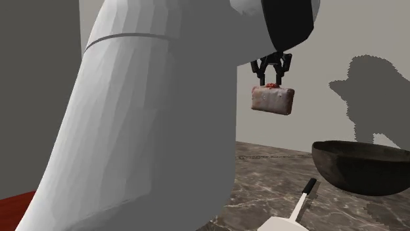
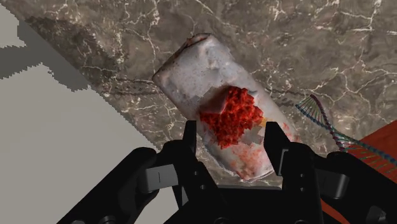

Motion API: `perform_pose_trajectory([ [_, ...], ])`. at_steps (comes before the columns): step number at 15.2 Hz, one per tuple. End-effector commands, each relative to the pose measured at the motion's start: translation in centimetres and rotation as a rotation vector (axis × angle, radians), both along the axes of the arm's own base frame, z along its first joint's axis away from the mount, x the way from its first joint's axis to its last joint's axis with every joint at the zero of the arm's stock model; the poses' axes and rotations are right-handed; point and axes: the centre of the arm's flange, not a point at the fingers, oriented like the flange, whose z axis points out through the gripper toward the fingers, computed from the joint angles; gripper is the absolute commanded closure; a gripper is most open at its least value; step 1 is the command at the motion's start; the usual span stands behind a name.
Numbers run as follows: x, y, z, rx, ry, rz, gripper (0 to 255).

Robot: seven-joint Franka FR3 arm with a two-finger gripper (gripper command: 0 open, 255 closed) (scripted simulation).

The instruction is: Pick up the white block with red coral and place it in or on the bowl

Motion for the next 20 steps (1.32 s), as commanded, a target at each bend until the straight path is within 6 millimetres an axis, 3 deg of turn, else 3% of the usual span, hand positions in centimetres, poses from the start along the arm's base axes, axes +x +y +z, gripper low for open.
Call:
perform_pose_trajectory([
  [1,-2.2,-0.9,0.6,0.0,-0.001,0.0,255],
  [17,-21.5,-9.7,5.4,0.0,-0.001,0.0,255],
  [20,-21.5,-9.7,3.8,0.0,-0.001,0.0,255],
])
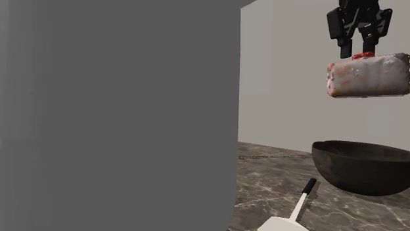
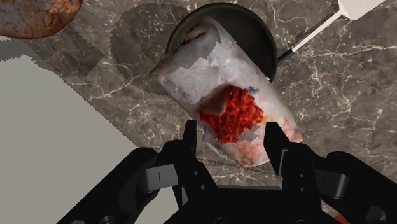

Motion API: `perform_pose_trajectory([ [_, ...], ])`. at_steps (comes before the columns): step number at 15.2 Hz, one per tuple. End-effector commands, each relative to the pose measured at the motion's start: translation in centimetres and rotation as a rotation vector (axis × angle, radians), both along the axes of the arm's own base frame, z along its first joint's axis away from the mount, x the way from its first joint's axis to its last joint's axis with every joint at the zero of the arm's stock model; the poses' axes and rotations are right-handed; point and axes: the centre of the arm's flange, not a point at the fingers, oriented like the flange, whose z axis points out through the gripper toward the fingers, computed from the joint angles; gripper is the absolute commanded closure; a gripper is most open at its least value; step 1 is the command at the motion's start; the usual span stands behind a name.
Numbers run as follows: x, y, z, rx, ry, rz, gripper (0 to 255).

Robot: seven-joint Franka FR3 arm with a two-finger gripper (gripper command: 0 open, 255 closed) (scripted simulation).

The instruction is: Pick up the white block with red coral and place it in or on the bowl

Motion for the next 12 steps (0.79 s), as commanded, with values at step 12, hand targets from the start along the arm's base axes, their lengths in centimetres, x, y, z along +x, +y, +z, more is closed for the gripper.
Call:
perform_pose_trajectory([
  [12,-0.2,-0.1,-6.8,-0.001,0.0,0.001,255],
])
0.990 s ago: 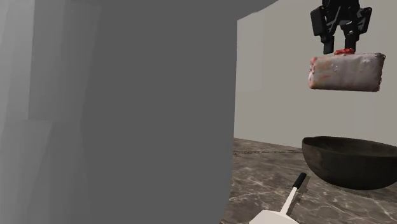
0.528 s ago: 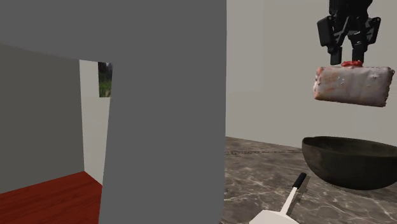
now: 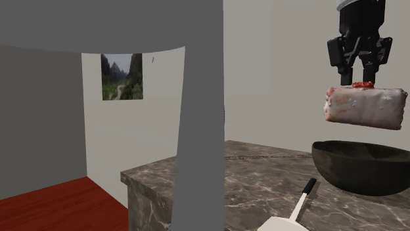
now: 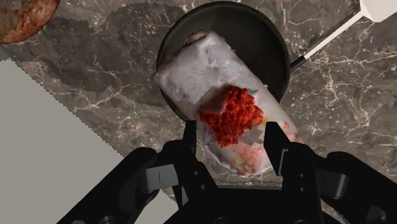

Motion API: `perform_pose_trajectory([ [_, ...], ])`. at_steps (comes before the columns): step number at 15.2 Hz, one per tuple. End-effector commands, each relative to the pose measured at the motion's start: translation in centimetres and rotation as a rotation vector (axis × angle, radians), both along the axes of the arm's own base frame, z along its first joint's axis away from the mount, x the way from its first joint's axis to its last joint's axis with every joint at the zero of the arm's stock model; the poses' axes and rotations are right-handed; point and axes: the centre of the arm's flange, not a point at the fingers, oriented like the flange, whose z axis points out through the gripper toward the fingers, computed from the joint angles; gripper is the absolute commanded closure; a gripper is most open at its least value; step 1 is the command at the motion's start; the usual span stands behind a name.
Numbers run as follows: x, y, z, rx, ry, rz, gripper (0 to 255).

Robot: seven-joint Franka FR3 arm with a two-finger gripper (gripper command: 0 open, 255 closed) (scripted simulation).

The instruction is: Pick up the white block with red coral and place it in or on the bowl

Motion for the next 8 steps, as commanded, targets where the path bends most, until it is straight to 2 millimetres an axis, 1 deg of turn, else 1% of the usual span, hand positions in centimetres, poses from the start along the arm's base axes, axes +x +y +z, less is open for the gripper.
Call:
perform_pose_trajectory([
  [1,0.1,0.0,-1.1,-0.001,-0.001,0.0,255],
  [8,0.1,0.0,-4.8,-0.001,-0.001,0.0,255],
])
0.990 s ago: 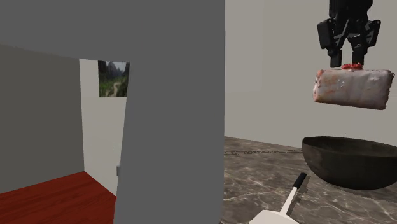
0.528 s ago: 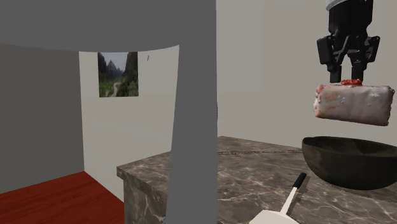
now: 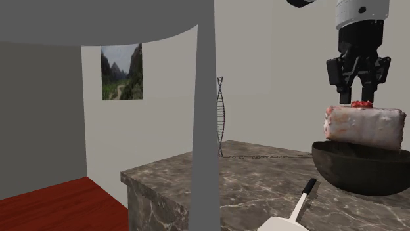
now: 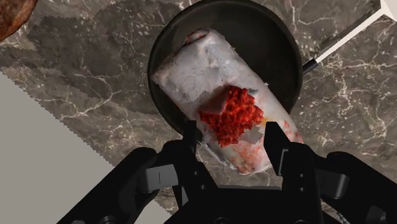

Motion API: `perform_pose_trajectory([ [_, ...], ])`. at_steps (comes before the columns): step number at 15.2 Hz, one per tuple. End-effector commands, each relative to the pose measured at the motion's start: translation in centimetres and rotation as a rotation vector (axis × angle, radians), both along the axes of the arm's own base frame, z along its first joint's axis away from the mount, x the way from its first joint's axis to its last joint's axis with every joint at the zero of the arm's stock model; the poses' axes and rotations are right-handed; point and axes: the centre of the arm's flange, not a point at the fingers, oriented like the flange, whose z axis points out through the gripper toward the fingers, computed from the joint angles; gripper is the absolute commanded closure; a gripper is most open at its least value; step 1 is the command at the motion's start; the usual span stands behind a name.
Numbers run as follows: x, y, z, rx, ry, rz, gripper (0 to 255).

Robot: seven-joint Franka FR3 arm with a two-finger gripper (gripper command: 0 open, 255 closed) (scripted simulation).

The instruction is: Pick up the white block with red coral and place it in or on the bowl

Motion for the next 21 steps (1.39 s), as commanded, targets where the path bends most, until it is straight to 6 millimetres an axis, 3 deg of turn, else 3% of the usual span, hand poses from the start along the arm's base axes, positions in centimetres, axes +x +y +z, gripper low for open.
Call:
perform_pose_trajectory([
  [1,0.0,0.1,-1.0,-0.001,-0.001,0.0,255],
  [9,0.0,0.1,-1.0,-0.001,-0.001,0.0,255],
  [10,0.0,0.1,-1.0,-0.001,-0.001,0.0,0],
  [15,0.0,0.1,-1.0,-0.001,-0.001,0.0,0],
  [19,-0.2,0.3,4.0,-0.001,-0.001,0.0,0],
  [21,-0.2,0.3,4.0,-0.001,-0.001,0.0,0],
])
